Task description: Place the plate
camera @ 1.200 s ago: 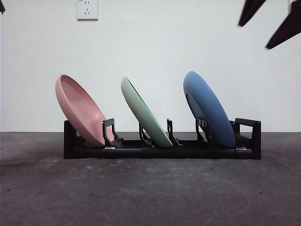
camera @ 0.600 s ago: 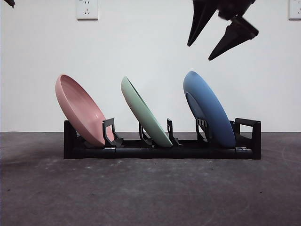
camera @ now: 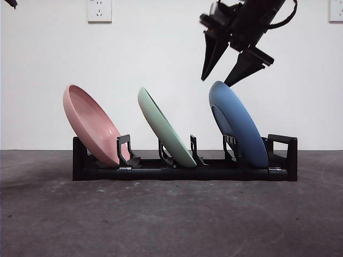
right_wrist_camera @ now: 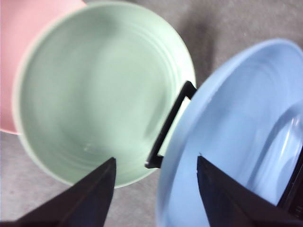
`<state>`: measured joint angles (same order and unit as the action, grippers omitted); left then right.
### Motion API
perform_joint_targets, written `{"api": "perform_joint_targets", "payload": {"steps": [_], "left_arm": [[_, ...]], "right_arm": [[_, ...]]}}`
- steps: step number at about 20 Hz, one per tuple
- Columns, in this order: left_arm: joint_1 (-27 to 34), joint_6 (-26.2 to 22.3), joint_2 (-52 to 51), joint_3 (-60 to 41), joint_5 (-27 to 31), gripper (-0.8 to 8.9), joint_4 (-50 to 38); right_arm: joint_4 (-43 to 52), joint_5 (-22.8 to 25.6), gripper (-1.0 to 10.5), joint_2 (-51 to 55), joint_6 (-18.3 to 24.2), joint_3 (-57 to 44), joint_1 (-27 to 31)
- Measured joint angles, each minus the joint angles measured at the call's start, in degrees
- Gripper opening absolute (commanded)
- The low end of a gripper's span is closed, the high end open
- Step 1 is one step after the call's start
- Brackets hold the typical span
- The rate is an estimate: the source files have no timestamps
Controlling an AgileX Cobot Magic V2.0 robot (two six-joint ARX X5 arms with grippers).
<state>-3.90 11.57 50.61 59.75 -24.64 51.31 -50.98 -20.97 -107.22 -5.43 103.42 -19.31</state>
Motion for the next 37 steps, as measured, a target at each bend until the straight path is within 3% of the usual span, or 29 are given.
{"api": "perform_joint_targets", "payload": {"steps": [6,15,22,26,29,33,37], "left_arm": [[-0.02,0.0,0.0,0.0,0.0,3.52,0.02],[-0.02,0.0,0.0,0.0,0.0,3.52,0.02],[0.0,-0.07,0.0,0.0,0.0,3.52,0.02],[0.0,-0.66,0.0,0.0,0.0,3.52,0.02],[-0.02,-0.7,0.0,0.0,0.0,3.52,0.02],[-0.02,-0.96,0.0,0.0,0.0,3.52,0.04],[-0.02,-1.11,0.0,0.0,0.0,3.52,0.02]], "right_arm": [[0.04,0.44,0.1,-0.63,-0.02,0.0,-0.42],[-1.33,-0.15,0.1,-0.07,-0.79,0.0,-0.46],[-1.51,0.04,0.1,12.48,4.94,0.04,-0.55],[0.48,0.37,0.1,16.31,5.7,-1.01,-0.63],[8.02,3.89,0.1,23.17,6.1,-8.22,-2.82],[21.27,6.45,0.1,37.88,6.19,-29.62,-5.99],[21.49,11.82,0.1,48.96,6.62,-48.35,-10.21]]}}
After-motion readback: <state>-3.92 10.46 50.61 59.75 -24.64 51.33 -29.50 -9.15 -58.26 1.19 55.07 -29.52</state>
